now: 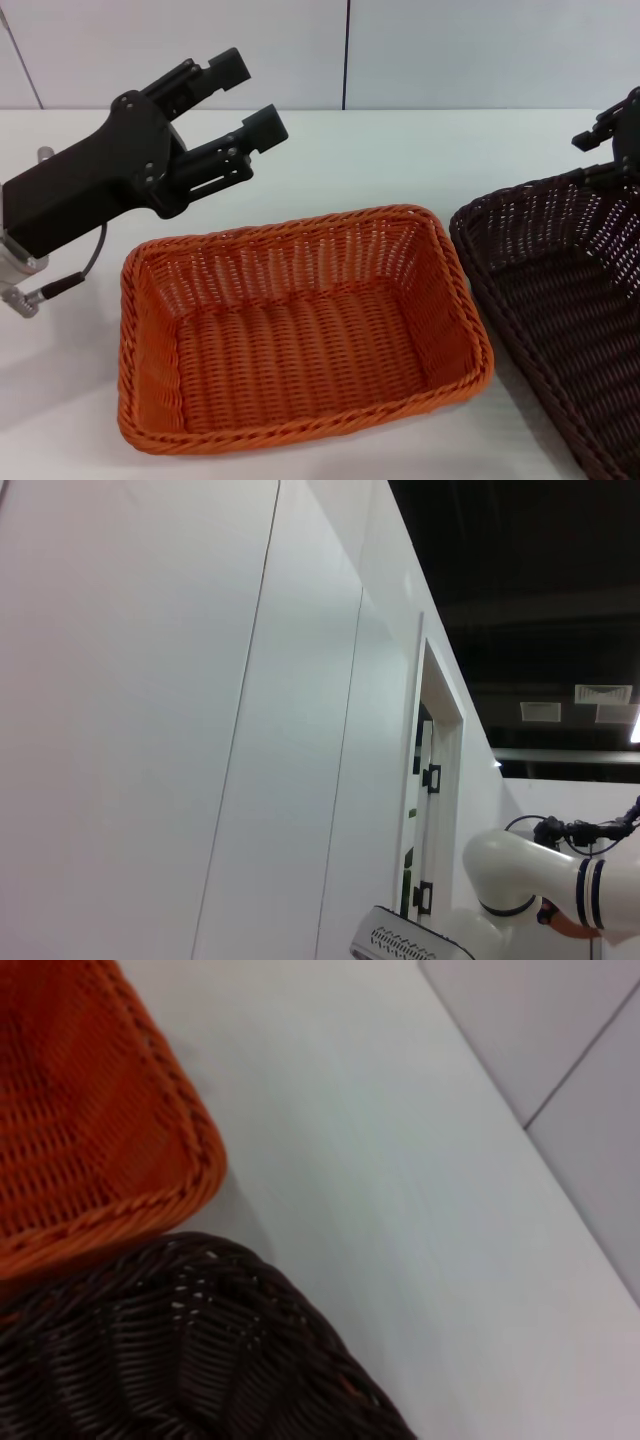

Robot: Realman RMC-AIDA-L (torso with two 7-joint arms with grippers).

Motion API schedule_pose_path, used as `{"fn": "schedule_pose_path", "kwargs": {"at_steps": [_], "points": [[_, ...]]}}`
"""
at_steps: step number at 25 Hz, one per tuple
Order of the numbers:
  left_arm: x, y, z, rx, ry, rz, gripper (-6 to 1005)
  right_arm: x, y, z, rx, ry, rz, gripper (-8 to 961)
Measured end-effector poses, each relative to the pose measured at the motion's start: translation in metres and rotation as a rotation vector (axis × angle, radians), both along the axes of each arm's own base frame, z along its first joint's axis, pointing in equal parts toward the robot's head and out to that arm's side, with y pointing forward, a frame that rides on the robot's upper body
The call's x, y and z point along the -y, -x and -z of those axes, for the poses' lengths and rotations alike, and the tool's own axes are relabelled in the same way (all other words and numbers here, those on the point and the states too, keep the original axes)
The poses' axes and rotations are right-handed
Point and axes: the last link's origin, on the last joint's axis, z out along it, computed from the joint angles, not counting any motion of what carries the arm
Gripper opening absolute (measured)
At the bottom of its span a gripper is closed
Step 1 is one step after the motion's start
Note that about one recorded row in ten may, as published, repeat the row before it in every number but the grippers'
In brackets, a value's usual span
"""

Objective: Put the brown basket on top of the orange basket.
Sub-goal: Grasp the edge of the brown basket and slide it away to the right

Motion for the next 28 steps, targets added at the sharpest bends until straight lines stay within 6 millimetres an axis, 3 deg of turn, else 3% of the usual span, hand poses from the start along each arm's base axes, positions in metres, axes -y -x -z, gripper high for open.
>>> {"fn": "schedule_pose_path", "kwargs": {"at_steps": [9,17,28], "points": [[-0.003,-0.005,0.000,0.002,0.009,0.008,840,0.013,0.010,-0.002,-0.072,0.046,-0.047,469],[-0.004,-0.002,-0.006,-0.001,-0.019,0.001,840,0.065,0.026,-0.026,-0.111,0.260,-0.042,468],[-0.009,-0.007,-0.020,-0.008,-0.070,0.030,839,0.100,0.017,-0.004,-0.053,0.347,0.022,466]]}}
